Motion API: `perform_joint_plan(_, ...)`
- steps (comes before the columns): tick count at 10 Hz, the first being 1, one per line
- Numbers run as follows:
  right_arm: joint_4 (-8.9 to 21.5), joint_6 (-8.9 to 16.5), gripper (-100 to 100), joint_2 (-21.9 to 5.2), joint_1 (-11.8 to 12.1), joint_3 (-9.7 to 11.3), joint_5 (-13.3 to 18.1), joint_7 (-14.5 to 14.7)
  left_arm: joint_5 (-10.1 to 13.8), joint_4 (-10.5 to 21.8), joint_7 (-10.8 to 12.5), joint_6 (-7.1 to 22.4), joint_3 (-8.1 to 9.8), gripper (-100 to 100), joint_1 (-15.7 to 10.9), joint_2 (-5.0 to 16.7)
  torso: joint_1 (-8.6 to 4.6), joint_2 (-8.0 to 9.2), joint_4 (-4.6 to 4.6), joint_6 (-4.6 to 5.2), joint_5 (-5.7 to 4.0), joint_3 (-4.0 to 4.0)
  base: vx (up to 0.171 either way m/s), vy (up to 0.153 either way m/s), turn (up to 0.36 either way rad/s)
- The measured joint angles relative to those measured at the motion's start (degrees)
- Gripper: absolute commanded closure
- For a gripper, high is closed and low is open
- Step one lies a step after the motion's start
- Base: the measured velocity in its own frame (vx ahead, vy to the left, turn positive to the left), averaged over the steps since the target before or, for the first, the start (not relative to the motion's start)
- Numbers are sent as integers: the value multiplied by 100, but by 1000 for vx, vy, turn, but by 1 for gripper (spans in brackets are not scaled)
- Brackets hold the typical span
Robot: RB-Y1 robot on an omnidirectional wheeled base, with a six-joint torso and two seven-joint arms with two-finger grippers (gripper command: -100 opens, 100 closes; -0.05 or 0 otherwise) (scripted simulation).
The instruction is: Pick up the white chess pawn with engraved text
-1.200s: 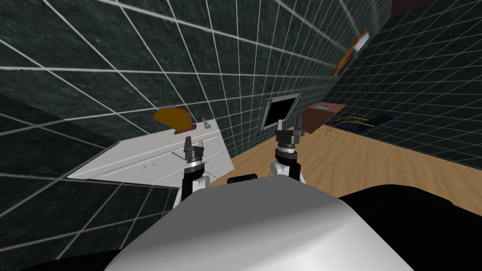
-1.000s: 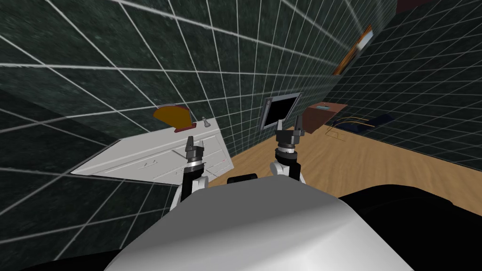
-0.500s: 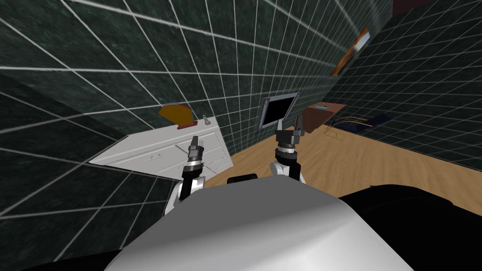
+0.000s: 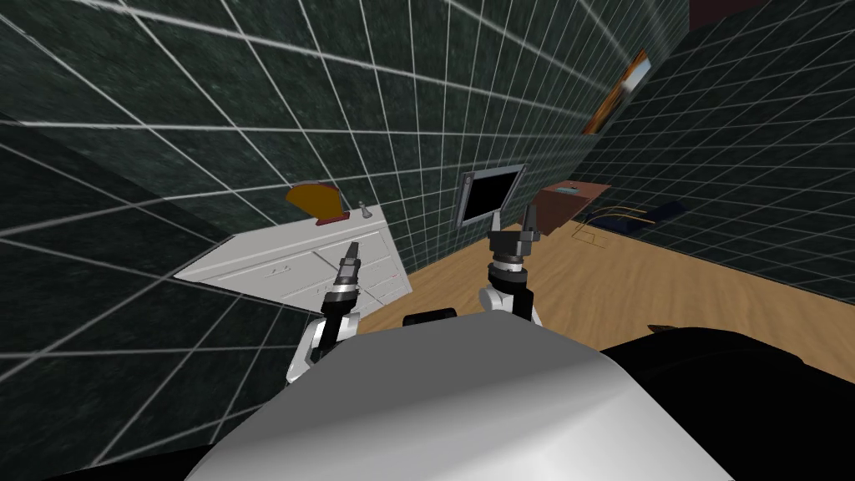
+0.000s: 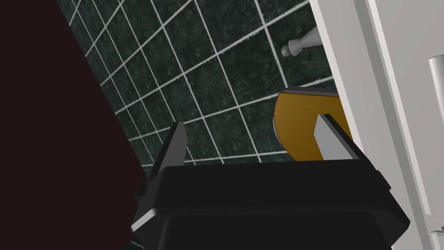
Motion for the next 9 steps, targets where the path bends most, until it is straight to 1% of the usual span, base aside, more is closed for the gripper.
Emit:
perform_joint_plan(1, 0, 0, 0, 0, 0, 0, 0, 0, -174, 71, -44, 10, 54, -100, -58, 110, -2, 5, 0, 0, 0, 2, -90, -48, -3)
perform_joint_plan(2, 0, 0, 0, 0, 0, 0, 0, 0, -345, 113, -70, 18, 90, -100, -90, 175, -2, 1, 0, 0, -1, 1, -34, -22, 2)
perform_joint_plan(3, 0, 0, 0, 0, 1, 0, 0, 0, -469, 120, -79, 22, 100, -100, -94, 194, 5, -14, -3, 0, 1, -8, -72, -41, -15)
perform_joint_plan(4, 0, 0, 0, 0, 0, 0, 0, 0, -638, 178, -118, 44, 142, -100, -151, 297, 1, -8, -3, 0, 1, -6, -75, -41, -6)
perform_joint_plan(5, 0, 0, 0, 0, 0, 0, 0, 0, -817, 216, -157, 50, 164, -100, -170, 344, 0, -7, -2, 0, 0, -4, -32, -16, 3)
perform_joint_plan(6, 0, 0, 0, 0, 1, 0, 0, 0, -924, 240, -172, 41, 176, -100, -179, 358, 8, -18, -4, 0, 1, -10, -73, -32, -23)
perform_joint_plan(7, 0, 0, 0, 0, 0, 0, 0, 0, -1077, 329, -212, 18, 247, -100, -213, 473, 5, -9, -3, 0, 1, -6, -82, -45, -11)
perform_joint_plan(8, 0, 0, 0, 0, 0, 0, 0, 0, -1248, 384, -249, 17, 275, -100, -251, 530, 0, -6, -1, 0, 0, -3, -42, -23, 3)
perform_joint_plan(9, 0, 0, 0, 0, 1, 0, 0, 0, -1368, 399, -267, 29, 272, -100, -270, 542, 5, -15, -3, 0, 1, -8, -79, -45, -35)
